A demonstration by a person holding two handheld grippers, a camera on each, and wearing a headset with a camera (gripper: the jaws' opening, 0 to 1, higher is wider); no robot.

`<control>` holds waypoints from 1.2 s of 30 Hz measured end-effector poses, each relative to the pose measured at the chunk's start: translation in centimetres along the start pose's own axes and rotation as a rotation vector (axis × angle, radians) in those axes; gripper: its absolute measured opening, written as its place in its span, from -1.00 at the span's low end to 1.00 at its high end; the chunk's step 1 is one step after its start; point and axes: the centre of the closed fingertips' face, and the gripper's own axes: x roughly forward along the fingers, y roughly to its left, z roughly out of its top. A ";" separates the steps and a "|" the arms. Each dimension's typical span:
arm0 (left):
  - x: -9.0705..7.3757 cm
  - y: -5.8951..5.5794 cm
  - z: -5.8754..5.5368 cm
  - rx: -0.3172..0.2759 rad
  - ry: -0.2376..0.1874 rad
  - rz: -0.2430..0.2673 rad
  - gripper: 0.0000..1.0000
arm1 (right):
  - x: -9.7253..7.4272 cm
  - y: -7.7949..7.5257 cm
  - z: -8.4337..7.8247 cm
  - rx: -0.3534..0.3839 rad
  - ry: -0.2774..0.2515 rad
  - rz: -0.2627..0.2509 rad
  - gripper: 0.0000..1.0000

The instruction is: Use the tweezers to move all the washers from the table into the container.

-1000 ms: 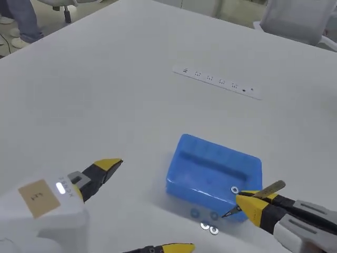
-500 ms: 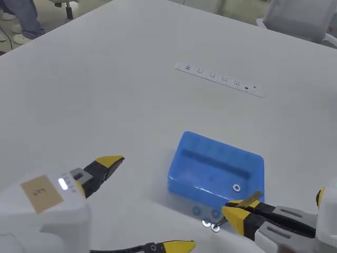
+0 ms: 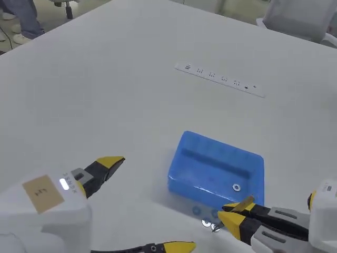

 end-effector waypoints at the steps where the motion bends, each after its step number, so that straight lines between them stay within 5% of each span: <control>1: 0.0 0.0 0.0 -0.001 0.000 0.001 0.85 | 0.0 0.1 -0.1 -0.045 0.006 -0.001 -0.92; 9: 0.0 0.0 0.0 0.001 -0.002 0.000 0.85 | 0.2 0.9 -0.2 -0.218 0.026 -0.017 -0.96; 24: 0.0 -0.1 0.0 -0.005 -0.002 -0.002 0.85 | -1.6 -0.5 2.4 0.015 -0.111 -0.033 -0.95; 36: 0.0 -0.1 0.0 0.001 0.000 0.000 0.85 | -2.6 0.6 5.6 0.052 -0.186 0.024 -0.95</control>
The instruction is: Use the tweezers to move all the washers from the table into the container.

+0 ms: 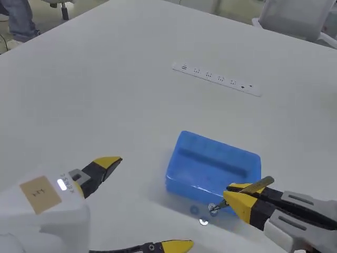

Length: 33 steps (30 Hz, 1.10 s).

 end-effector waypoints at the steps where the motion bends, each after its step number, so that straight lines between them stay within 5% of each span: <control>1: 0.0 0.0 0.0 -0.001 0.000 -0.001 0.85 | 0.0 0.1 0.4 0.001 -0.007 0.004 -0.95; 10: 0.0 0.2 0.0 0.002 -0.002 0.008 0.85 | -0.4 -0.5 2.7 0.030 -0.083 -0.002 -0.95; 18: 0.0 0.1 0.0 -0.001 -0.001 0.006 0.84 | -0.9 -3.7 3.6 0.096 -0.125 -0.086 -0.95; 25: 0.0 0.2 0.0 -0.003 0.000 0.007 0.84 | -0.4 -6.5 2.7 0.167 -0.095 -0.142 -0.95; 33: 0.0 0.2 -0.1 -0.005 0.003 0.009 0.84 | 1.0 -8.4 0.7 0.198 0.006 -0.179 -0.95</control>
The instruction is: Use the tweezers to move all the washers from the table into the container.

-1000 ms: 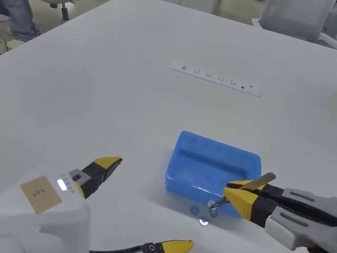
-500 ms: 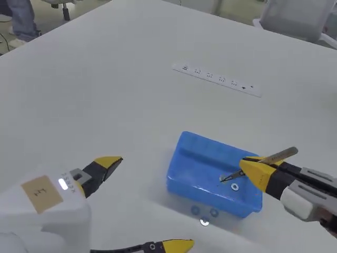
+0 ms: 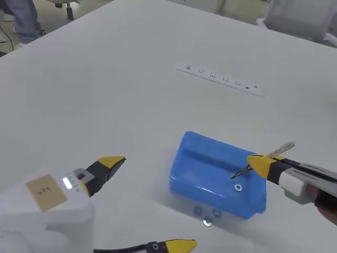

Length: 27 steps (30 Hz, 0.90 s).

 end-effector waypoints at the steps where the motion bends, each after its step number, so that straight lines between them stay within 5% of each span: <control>1: 0.0 0.0 0.0 0.000 0.000 0.000 0.83 | 0.2 -0.1 -0.1 -0.003 0.006 -0.002 -0.95; 27: 0.0 0.0 -0.1 -0.001 0.008 -0.002 0.82 | 2.6 -1.1 -2.5 -0.096 0.134 -0.017 -0.94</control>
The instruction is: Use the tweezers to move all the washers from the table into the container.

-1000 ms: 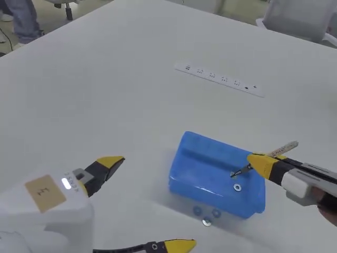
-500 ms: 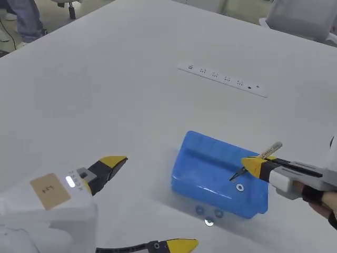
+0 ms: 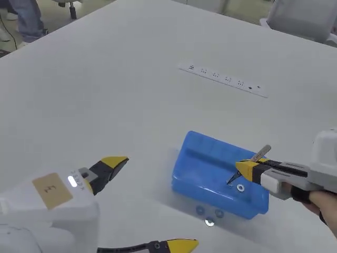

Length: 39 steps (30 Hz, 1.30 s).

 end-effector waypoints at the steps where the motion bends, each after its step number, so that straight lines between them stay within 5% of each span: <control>1: 0.0 0.0 0.1 0.001 -0.002 0.003 0.83 | 0.1 0.0 0.0 -0.002 0.002 0.002 -0.94; 4: -0.2 -0.1 1.2 -0.016 -0.065 0.000 0.89 | 0.2 0.1 -0.2 -0.006 0.008 0.004 -0.94; 17: -0.2 0.1 0.8 -0.011 -0.049 0.008 0.87 | -1.0 0.7 0.6 -0.033 -0.025 0.001 -0.93; 30: 0.1 0.0 0.4 -0.005 -0.026 -0.006 0.84 | -5.3 5.1 3.0 -0.189 -0.172 0.053 -0.99; 39: 0.1 -0.3 0.2 0.007 -0.013 -0.019 0.83 | -4.6 7.8 -0.1 -0.266 -0.118 0.121 -0.99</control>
